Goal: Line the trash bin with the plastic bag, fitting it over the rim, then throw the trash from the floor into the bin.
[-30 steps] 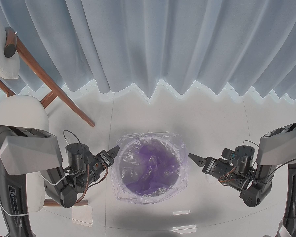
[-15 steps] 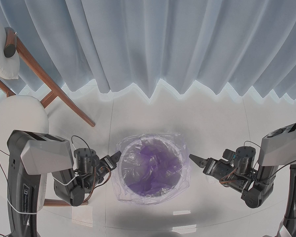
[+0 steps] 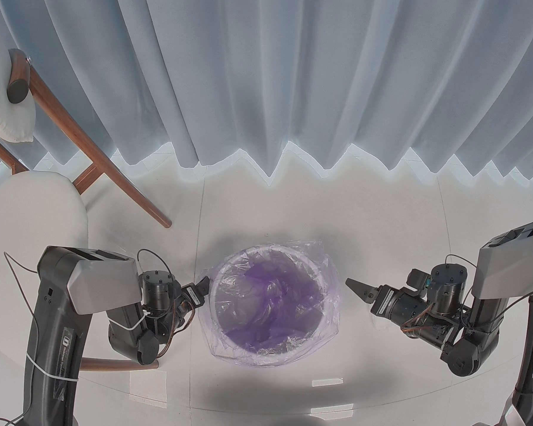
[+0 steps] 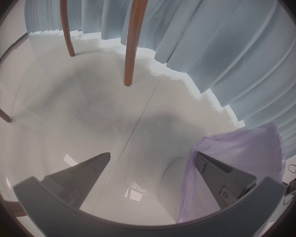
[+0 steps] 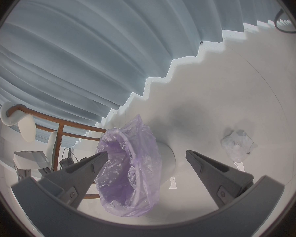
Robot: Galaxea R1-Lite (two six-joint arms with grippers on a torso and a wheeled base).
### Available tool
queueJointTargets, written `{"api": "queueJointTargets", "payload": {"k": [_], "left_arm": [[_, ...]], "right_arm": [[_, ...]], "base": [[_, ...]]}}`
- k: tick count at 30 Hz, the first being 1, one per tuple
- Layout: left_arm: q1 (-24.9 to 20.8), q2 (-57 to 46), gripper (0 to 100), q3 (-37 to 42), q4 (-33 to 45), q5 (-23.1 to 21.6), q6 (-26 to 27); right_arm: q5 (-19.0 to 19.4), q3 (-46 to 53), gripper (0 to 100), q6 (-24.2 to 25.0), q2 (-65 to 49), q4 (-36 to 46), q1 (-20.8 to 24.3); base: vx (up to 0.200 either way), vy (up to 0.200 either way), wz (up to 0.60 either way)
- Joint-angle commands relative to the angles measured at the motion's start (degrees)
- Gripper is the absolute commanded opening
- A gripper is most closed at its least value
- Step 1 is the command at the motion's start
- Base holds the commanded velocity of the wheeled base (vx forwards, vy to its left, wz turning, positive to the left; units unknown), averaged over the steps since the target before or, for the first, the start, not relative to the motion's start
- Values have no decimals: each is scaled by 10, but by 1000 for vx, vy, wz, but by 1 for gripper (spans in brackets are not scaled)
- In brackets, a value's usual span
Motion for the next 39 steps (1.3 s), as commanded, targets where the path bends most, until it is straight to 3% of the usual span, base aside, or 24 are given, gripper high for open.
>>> {"api": "queueJointTargets", "payload": {"k": [1,8,15,34,38,39], "left_arm": [[4,19,100,-12,7,1,1],[-3,18,100,-22,41,33,39],[-27,15,100,-16,-31,34,46],[-45,-167,100,248,-99,59,41],[-64,-239,100,271,-99,59,41],[-99,-311,100,293,-98,60,42]], "right_arm": [[-1,8,100,0,-7,-10,1],[-21,22,100,-1,-7,-10,1],[-31,44,100,-1,-24,-10,1],[-36,92,100,0,-44,-10,1],[-36,100,100,0,-48,-10,2],[-36,100,100,-1,-47,-10,2]], "base": [[0,0,0],[0,0,0],[0,0,0],[0,0,0],[0,0,0],[0,0,0]]}}
